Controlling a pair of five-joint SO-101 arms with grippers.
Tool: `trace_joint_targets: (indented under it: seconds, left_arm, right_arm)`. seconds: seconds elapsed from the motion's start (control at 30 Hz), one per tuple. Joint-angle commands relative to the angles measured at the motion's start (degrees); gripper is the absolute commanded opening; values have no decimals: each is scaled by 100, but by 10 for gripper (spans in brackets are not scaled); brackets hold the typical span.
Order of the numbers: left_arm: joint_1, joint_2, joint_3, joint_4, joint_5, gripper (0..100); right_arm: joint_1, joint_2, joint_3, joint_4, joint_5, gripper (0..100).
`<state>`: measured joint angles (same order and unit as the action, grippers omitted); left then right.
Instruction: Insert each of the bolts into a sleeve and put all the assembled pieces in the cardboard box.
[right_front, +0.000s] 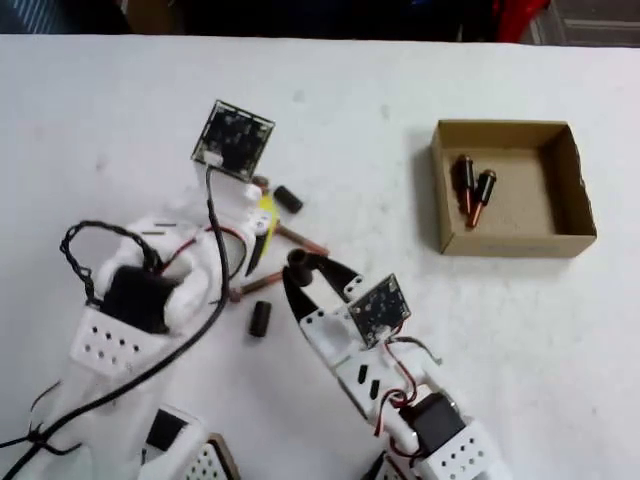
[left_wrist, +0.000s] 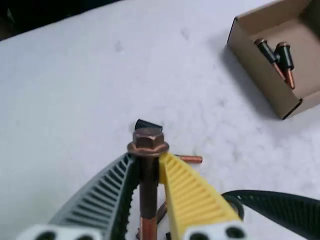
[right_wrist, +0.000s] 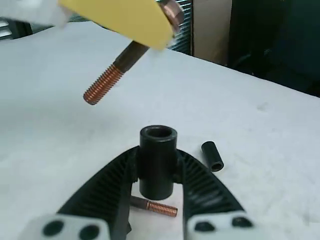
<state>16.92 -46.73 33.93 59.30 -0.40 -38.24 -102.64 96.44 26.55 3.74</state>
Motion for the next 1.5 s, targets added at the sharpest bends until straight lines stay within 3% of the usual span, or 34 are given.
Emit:
trace_joint_targets:
  seconds: [0.0, 0.1, 0.3, 0.53, 0.7, 0.97, 1.17, 1.47]
  left_arm:
    - [101, -505, 132, -730, 642, 20]
    - [136, -892, 536, -1354, 1143, 20]
    - [444, -1613, 1626, -2690, 1213, 20]
    - [752, -2378, 2418, -3279, 1222, 20]
    - [752, -2818, 2963, -4079, 1257, 20]
    - [936, -3486, 4035, -5169, 1565, 20]
    - [1121, -3943, 4457, -5319, 1644, 20]
    - [1103, -4347, 4826, -5327, 1644, 20]
  right_arm:
    - [-75, -48, 44, -189, -70, 16]
    - [-75, -48, 44, -189, -70, 16]
    - [-48, -48, 44, -171, -70, 16]
    - [66, -48, 44, -163, -114, 16]
    - [426, -48, 44, -145, -923, 16]
    - [418, -48, 44, -136, -826, 16]
    - [435, -48, 44, -171, -246, 16]
    - [444, -57, 26, -180, 26, 17]
